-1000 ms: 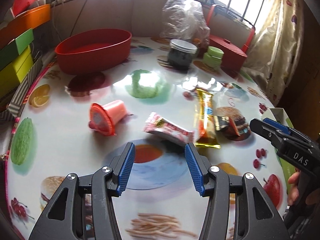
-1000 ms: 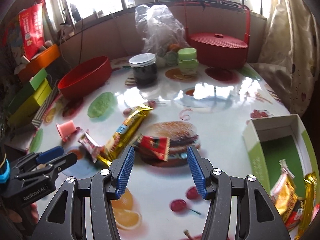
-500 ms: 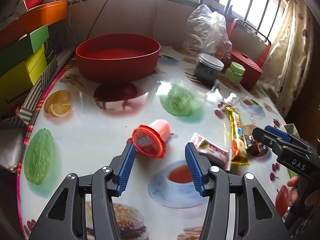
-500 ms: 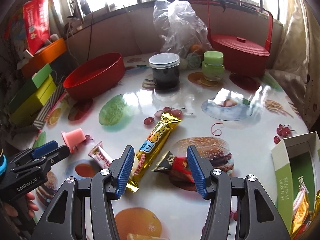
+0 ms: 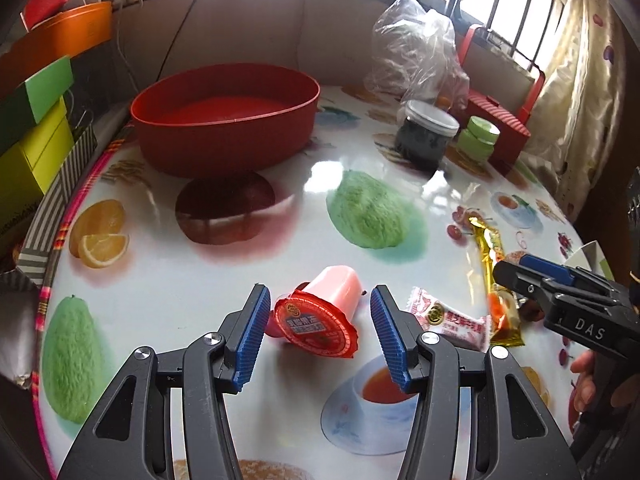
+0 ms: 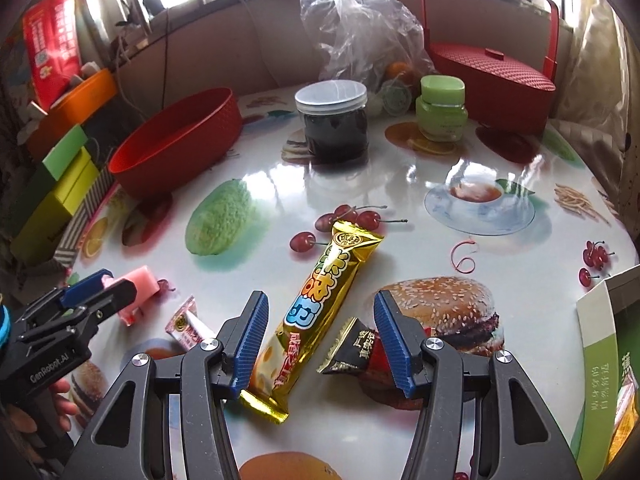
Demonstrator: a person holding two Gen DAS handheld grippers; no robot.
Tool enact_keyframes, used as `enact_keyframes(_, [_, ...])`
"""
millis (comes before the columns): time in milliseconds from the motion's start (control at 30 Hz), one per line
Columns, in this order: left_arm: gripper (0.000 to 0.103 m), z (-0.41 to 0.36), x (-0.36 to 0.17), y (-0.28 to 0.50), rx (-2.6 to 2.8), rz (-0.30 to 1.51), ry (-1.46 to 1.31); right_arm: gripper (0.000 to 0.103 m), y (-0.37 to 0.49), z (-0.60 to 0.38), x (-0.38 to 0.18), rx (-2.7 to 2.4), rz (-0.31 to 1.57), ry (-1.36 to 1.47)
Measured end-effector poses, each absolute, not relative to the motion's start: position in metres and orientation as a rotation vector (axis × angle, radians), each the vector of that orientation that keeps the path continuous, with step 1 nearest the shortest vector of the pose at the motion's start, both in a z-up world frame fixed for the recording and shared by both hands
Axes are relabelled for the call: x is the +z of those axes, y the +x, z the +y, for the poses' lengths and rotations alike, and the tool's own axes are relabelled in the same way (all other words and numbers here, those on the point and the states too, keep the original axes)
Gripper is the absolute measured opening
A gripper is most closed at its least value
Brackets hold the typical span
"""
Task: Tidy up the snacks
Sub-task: 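Grasp the red jelly cup with the left tool while the right tool grasps another gold wafer bar, then lift the jelly cup and gold bar off the table with both tools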
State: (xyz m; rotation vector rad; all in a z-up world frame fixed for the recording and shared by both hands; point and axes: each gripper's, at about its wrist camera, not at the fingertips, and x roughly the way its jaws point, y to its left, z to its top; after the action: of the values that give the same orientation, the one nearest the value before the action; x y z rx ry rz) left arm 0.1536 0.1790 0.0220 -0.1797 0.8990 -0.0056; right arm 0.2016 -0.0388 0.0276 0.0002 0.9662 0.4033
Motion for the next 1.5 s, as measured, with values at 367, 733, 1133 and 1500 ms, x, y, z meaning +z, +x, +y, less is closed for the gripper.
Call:
enact_keyframes(367, [0.053,0.176,0.010,0.160,-0.005,0.921,-0.196,0.055,0.210,-0.034,0.014,0.379,1.010,-0.007])
enact_keyframes(733, [0.047,0.173,0.011,0.157,-0.032,0.897,-0.233,0.036,0.207,-0.039,0.015,0.364,1.000,-0.004])
enact_keyframes(1133, [0.045,0.167,0.013,0.145,-0.038,0.872,-0.259,0.021,0.196,-0.040,0.019,0.370,0.976,-0.030])
enact_keyframes(1500, [0.045,0.160,0.023,0.131,-0.048,0.853,-0.258,0.021,0.182,-0.043,0.033,0.397,0.933,-0.033])
